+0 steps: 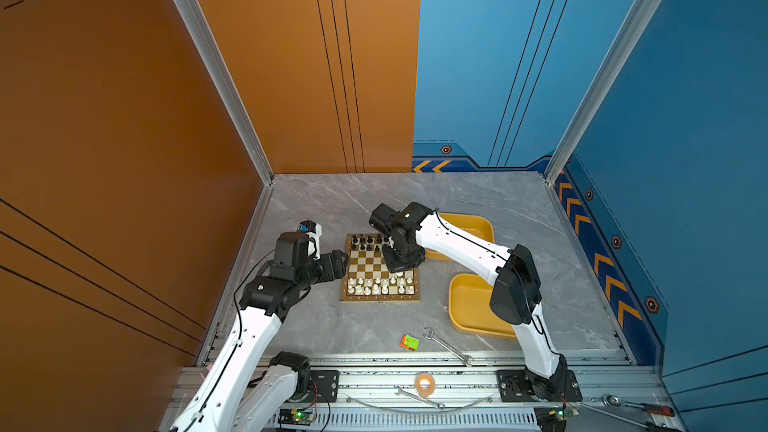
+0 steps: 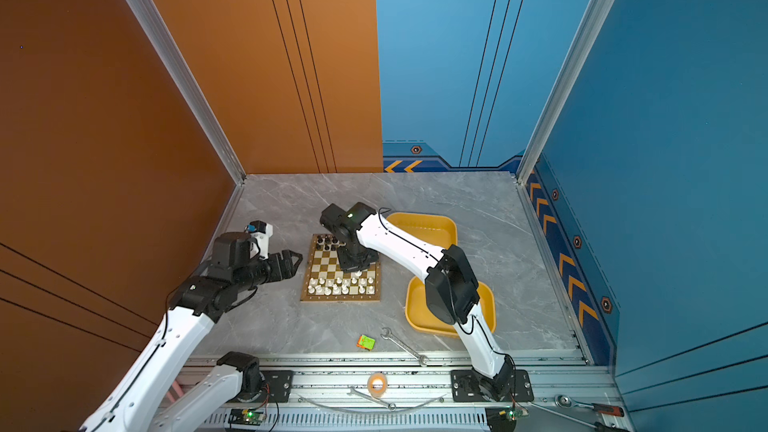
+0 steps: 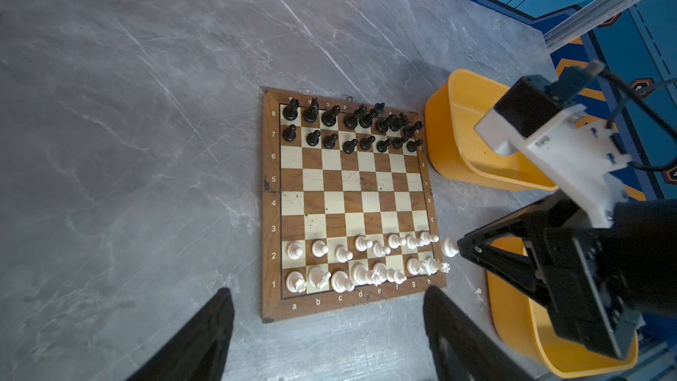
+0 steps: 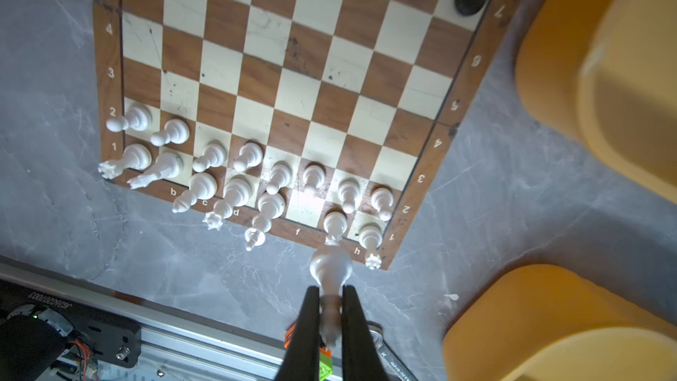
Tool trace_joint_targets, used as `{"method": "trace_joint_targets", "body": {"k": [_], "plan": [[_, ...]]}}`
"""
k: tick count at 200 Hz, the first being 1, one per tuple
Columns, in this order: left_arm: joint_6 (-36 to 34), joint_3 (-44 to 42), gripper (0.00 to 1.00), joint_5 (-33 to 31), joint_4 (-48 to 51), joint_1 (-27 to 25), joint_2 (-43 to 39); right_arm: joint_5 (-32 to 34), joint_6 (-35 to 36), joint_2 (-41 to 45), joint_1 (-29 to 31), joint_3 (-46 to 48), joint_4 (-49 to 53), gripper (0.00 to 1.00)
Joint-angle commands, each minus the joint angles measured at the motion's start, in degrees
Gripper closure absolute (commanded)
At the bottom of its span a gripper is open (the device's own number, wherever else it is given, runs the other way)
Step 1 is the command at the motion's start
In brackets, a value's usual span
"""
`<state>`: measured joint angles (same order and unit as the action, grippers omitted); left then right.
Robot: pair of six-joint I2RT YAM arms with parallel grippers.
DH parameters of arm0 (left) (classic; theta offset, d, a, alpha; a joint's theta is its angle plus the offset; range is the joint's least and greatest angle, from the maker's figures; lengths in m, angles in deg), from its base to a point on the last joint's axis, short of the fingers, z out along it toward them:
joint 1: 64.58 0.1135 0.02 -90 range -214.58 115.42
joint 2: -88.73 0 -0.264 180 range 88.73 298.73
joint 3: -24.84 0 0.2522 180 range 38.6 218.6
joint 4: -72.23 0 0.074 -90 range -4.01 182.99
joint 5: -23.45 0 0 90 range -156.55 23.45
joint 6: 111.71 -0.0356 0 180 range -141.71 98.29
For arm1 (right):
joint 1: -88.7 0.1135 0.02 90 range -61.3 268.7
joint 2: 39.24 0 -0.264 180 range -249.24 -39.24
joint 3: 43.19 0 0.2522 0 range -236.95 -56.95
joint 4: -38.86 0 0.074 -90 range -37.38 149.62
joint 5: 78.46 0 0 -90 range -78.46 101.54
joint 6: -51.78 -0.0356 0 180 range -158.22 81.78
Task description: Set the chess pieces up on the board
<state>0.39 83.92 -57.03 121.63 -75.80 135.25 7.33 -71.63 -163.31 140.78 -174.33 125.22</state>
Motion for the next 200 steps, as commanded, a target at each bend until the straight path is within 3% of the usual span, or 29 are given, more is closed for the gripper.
{"method": "trace_joint_targets", "body": {"k": [1,200], "plan": [[0.2,-1.4,0.17,-0.8,3.2,0.3,-2.0,-1.0,0.7,-1.3,1.0,-1.7,3.6,1.0],[-0.9,0.8,0.17,-1.1,3.4,-0.4,-0.7,-1.5,3.2,-8.4,3.3,-2.1,1.5,1.0]]}}
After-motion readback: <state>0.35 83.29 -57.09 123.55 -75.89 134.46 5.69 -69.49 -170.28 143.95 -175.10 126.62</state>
